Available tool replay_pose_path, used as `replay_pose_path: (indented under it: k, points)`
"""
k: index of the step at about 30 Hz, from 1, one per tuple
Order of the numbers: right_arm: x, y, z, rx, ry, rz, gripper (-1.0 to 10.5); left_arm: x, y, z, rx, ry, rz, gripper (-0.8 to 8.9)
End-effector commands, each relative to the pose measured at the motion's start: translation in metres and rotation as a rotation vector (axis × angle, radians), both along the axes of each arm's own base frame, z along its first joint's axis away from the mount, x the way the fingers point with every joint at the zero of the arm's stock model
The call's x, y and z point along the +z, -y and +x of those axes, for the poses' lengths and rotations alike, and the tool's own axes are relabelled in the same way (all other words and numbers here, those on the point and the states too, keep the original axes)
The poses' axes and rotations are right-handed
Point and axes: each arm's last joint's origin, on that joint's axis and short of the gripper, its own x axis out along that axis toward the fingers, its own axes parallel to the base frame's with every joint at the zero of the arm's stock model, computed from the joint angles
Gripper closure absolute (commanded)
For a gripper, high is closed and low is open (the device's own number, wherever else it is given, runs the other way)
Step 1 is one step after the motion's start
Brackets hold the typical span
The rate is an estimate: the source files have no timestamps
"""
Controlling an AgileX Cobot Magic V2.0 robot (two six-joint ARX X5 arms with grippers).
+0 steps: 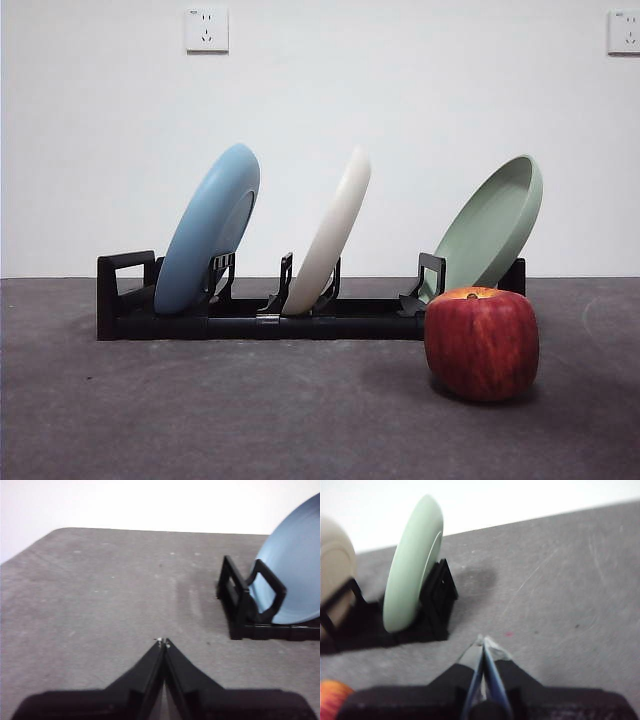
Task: Take the blue plate from the plate rack,put the plate on the table,take the apple from the table,put the apple in the plate
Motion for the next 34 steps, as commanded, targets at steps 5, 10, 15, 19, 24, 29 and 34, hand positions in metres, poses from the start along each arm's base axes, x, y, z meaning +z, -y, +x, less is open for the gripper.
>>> replay_pose_path:
  k: [5,10,15,19,24,29,34]
  points:
    - [0.012,-0.001,-0.002,0.008,-0.066,0.218,9.6,0.013,0.002,-0.003,-0.027,-0.003,-0.157,8.20]
    - [0.040,-0.003,0.000,0.066,-0.114,0.234,9.6,0.040,0.004,-0.004,-0.089,-0.008,-0.217,8.20]
    - [0.079,-0.005,0.009,0.134,-0.135,0.228,9.6,0.075,0.005,0.003,-0.133,-0.040,-0.231,8.20]
    - [0.115,-0.006,0.022,0.217,-0.154,0.180,9.6,0.107,0.008,0.016,-0.212,-0.095,-0.222,8.20]
    - [0.155,-0.008,0.041,0.292,-0.234,0.119,9.5,0.144,0.012,0.039,-0.356,-0.202,-0.221,8.18]
    - [0.181,-0.009,0.062,0.368,-0.308,0.052,9.5,0.169,0.016,0.063,-0.469,-0.276,-0.221,8.14]
    - [0.184,-0.008,0.073,0.369,-0.344,0.054,7.9,0.174,0.016,0.078,-0.471,-0.322,-0.234,6.80]
